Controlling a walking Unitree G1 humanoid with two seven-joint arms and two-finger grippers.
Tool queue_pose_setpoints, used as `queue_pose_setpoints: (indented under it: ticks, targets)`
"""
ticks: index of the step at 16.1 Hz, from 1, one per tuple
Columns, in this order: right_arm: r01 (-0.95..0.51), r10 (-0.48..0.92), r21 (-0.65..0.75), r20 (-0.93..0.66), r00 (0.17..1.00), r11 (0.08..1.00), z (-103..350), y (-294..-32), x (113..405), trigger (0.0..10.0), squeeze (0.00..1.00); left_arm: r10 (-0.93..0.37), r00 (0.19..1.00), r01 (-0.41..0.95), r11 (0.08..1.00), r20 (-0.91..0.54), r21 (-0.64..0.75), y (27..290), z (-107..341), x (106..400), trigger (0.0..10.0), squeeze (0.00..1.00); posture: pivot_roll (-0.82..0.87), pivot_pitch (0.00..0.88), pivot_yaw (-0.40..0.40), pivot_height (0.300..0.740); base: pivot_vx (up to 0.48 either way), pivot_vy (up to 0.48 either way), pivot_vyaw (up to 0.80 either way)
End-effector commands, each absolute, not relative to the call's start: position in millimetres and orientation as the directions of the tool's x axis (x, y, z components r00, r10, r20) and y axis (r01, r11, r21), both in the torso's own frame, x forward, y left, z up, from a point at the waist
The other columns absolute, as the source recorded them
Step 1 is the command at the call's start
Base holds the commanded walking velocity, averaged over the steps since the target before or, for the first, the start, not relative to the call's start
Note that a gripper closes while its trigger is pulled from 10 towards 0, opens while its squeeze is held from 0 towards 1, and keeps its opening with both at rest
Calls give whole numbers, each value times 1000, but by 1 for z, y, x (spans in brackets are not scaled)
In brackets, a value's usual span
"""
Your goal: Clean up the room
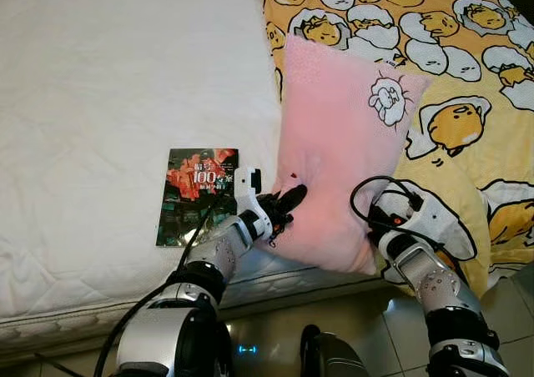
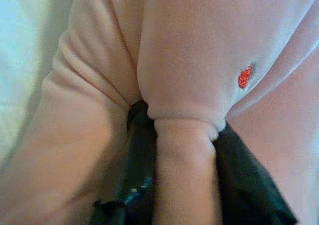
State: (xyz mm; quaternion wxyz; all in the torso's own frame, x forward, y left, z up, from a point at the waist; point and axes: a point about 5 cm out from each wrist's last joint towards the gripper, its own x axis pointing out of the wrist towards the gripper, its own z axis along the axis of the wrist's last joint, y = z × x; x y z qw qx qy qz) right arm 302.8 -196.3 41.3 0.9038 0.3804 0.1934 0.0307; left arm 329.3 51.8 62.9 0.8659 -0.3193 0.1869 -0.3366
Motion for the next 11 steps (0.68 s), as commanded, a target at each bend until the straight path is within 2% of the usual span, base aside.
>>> queue_pose_setpoints:
  ticks: [1,5,11]
  targets:
    - [120,234,694,-393,889,710,27,-187,295,0,0,-725,668,418,555,-171,-719,40,47,315,0,0,-104,175,-67,728,0,0,0]
    - [112,237,681,-398,886,724,28,-185,303,0,0,-705,681,360,556,-196,-749,35,43,313,0,0,-92,146,-73,728,0,0,0]
    - [120,225,689,-389,893,715,30,-186,310,0,0,-677,716,411,607,-171,-680,36,55,323,0,0,-72,81,-93,728,0,0,0]
